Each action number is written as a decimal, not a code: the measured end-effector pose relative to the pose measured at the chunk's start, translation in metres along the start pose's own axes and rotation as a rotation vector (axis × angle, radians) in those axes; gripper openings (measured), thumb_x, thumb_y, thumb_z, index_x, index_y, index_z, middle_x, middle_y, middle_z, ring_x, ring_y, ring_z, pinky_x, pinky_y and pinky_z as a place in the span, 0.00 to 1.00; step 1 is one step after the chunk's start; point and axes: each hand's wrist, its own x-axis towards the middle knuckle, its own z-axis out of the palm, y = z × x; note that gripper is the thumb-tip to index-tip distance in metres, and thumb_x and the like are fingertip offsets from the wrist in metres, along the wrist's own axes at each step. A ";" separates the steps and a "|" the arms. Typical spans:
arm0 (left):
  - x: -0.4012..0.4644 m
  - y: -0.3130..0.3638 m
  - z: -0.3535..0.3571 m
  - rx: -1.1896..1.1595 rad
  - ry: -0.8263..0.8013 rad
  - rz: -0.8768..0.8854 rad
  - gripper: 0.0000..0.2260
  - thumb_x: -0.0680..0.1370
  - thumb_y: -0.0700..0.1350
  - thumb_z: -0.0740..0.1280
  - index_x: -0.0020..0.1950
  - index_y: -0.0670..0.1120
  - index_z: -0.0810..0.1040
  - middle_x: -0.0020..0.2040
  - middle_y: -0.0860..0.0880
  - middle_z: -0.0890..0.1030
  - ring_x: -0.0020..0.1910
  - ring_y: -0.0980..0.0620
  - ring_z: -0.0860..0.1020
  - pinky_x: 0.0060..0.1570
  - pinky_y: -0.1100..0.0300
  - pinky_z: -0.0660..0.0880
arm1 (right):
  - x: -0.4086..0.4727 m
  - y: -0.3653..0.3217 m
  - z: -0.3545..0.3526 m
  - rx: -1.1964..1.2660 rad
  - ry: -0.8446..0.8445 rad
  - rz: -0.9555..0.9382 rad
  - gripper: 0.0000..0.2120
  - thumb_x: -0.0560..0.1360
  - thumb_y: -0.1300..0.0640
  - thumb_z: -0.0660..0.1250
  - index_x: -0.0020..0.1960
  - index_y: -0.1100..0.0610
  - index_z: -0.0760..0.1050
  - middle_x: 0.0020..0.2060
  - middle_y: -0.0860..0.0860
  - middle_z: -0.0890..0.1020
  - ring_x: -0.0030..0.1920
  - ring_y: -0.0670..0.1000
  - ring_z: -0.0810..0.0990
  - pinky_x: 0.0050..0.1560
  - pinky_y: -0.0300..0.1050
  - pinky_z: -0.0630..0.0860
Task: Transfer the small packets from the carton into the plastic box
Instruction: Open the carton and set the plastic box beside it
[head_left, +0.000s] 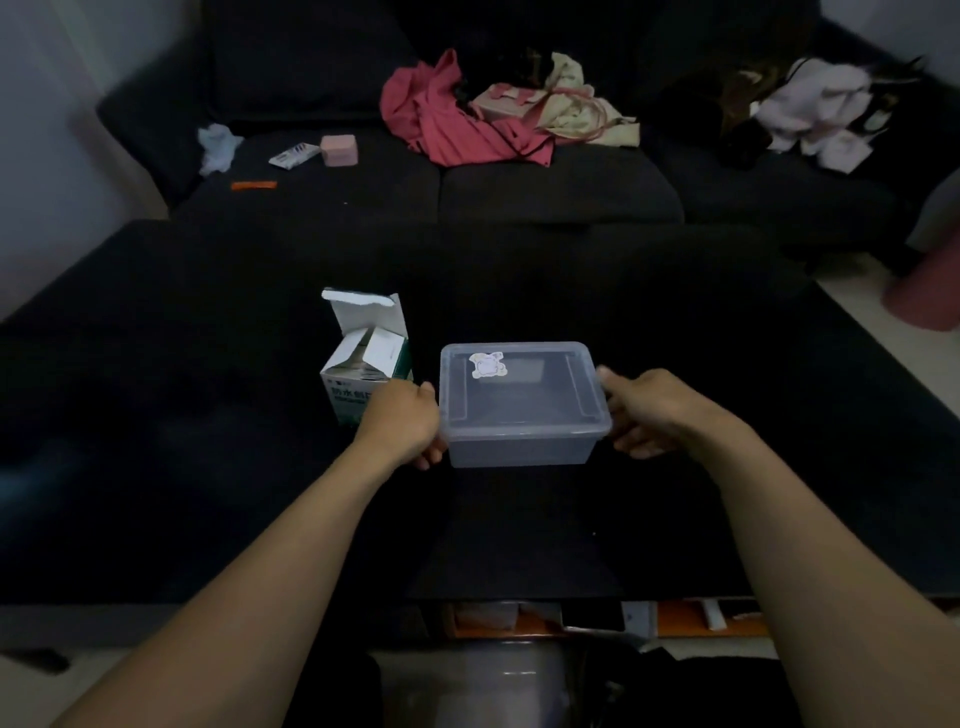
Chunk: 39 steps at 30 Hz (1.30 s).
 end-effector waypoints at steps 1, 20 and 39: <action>0.000 -0.002 -0.002 -0.009 -0.016 -0.012 0.19 0.86 0.45 0.53 0.49 0.35 0.78 0.36 0.40 0.84 0.27 0.46 0.79 0.26 0.59 0.74 | 0.003 0.001 -0.002 -0.028 0.079 -0.105 0.39 0.72 0.28 0.63 0.66 0.60 0.75 0.57 0.56 0.82 0.53 0.56 0.83 0.49 0.49 0.80; -0.013 -0.004 -0.009 -0.014 -0.088 0.171 0.16 0.86 0.43 0.54 0.72 0.49 0.71 0.49 0.46 0.81 0.40 0.47 0.83 0.36 0.56 0.83 | 0.008 -0.022 -0.002 0.087 0.212 -0.632 0.43 0.58 0.41 0.83 0.69 0.44 0.68 0.60 0.42 0.72 0.58 0.43 0.74 0.54 0.37 0.75; -0.002 -0.032 -0.090 0.018 0.340 0.171 0.20 0.77 0.50 0.73 0.66 0.45 0.79 0.58 0.51 0.81 0.55 0.50 0.80 0.51 0.59 0.76 | -0.061 -0.075 0.060 -0.131 0.144 -0.852 0.08 0.75 0.51 0.74 0.52 0.51 0.84 0.43 0.43 0.84 0.45 0.40 0.81 0.48 0.35 0.77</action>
